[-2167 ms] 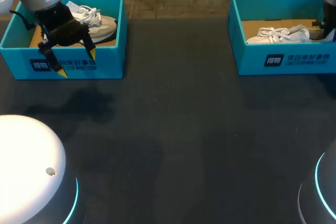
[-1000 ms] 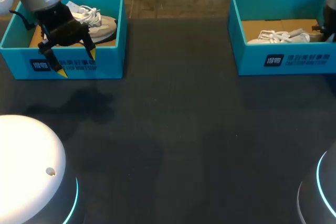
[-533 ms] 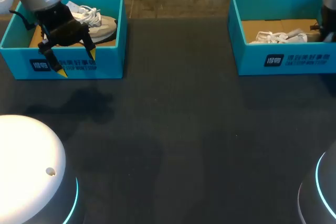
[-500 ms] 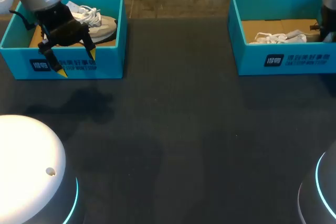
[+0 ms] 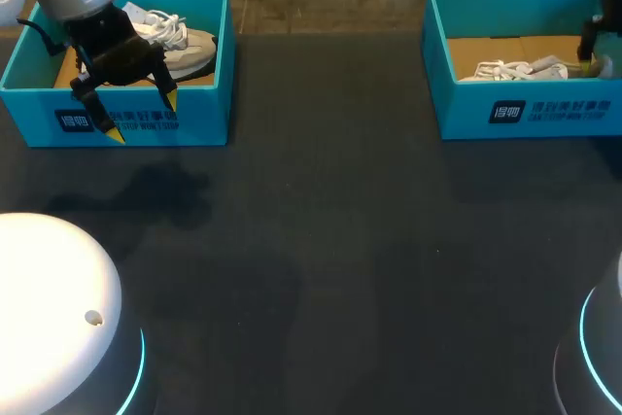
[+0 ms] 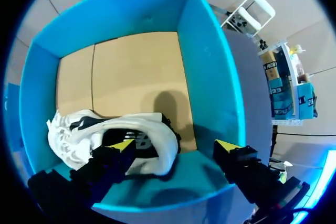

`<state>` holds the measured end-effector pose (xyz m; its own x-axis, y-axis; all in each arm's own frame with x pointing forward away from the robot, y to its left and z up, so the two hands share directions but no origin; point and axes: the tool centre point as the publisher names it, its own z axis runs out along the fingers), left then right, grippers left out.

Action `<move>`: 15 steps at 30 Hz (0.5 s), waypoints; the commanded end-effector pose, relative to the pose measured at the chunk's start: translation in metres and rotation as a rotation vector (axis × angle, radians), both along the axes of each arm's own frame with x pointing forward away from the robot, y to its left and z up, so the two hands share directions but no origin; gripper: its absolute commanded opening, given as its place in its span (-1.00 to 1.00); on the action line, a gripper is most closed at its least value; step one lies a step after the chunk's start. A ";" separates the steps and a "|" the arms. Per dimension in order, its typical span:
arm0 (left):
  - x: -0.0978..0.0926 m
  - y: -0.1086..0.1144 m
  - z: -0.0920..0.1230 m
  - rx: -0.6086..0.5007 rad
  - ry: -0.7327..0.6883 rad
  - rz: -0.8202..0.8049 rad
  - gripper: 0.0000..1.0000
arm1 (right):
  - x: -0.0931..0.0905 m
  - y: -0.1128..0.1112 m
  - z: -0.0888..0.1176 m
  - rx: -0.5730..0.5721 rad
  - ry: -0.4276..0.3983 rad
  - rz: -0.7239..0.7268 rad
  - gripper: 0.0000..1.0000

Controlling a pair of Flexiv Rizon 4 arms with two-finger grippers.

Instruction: Take the shoe out of the shoebox, open the shoe tongue, remove and reinsert the insole, then place the shoe into the shoebox

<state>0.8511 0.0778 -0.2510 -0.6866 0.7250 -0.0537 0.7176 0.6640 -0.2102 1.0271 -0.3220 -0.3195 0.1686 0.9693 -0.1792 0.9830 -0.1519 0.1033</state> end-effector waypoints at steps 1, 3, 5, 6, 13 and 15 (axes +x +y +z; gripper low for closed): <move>0.000 0.000 0.000 0.003 0.000 -0.001 1.00 | -0.015 0.006 0.027 0.002 -0.014 0.001 1.00; 0.000 0.000 0.000 0.003 0.000 -0.001 1.00 | -0.021 0.012 0.041 0.004 -0.016 0.003 1.00; 0.000 0.000 0.000 0.003 0.000 -0.001 1.00 | -0.028 0.018 0.053 0.018 -0.029 0.007 1.00; 0.000 0.000 0.000 0.003 0.000 -0.001 1.00 | -0.031 0.021 0.058 0.018 -0.031 0.007 1.00; 0.000 0.000 0.000 0.003 0.000 -0.001 1.00 | -0.046 0.031 0.092 0.029 -0.053 -0.021 1.00; 0.000 0.000 0.000 0.003 0.000 -0.001 1.00 | -0.049 0.033 0.101 0.035 -0.052 -0.024 1.00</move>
